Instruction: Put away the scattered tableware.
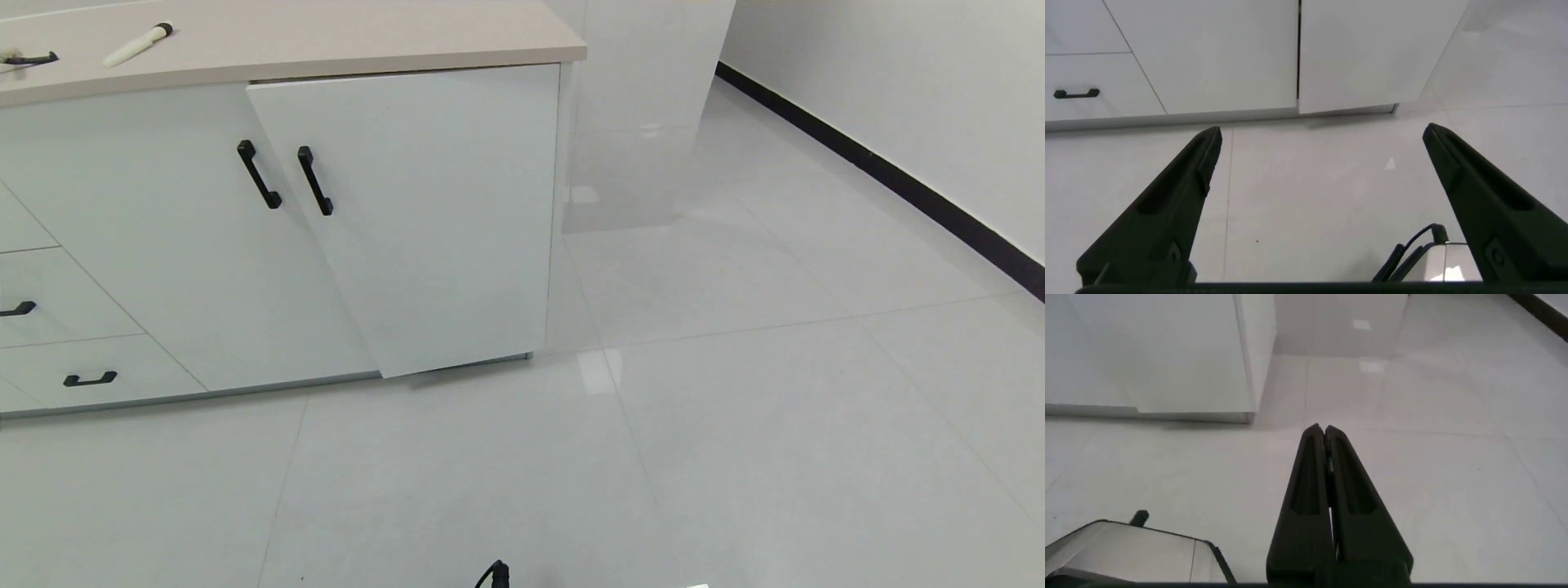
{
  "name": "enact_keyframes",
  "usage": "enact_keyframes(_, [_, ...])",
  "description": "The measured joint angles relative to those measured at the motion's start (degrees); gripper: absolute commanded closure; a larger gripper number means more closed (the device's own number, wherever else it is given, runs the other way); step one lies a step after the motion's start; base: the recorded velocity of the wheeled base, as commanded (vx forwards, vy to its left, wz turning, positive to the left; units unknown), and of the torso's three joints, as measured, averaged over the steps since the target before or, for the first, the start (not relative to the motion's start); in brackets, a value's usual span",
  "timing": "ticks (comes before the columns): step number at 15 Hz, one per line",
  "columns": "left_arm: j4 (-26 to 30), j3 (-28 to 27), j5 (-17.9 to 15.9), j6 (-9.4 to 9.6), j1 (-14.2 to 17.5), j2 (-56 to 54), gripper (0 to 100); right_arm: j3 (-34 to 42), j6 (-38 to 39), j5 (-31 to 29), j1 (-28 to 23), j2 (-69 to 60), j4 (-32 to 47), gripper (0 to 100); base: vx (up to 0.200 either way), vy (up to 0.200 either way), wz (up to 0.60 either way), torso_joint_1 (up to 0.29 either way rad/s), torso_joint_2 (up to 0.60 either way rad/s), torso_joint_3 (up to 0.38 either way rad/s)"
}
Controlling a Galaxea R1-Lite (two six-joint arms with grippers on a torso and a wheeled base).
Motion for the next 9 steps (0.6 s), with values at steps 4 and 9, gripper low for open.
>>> enact_keyframes(4, [0.05, 0.00, 0.02, 0.00, -0.02, 0.00, 0, 0.02, 3.58, -7.09, 0.05, 0.00, 2.94, 100, 0.000, 0.050, 0.00, 0.002, 0.00, -0.001])
enact_keyframes(9, [0.00, 0.00, -0.09, 0.16, 0.00, 0.00, 0, -0.05, 3.77, -7.18, 0.13, 0.00, 3.07, 100, 0.000, 0.200, 0.00, 0.001, 0.00, 0.000])
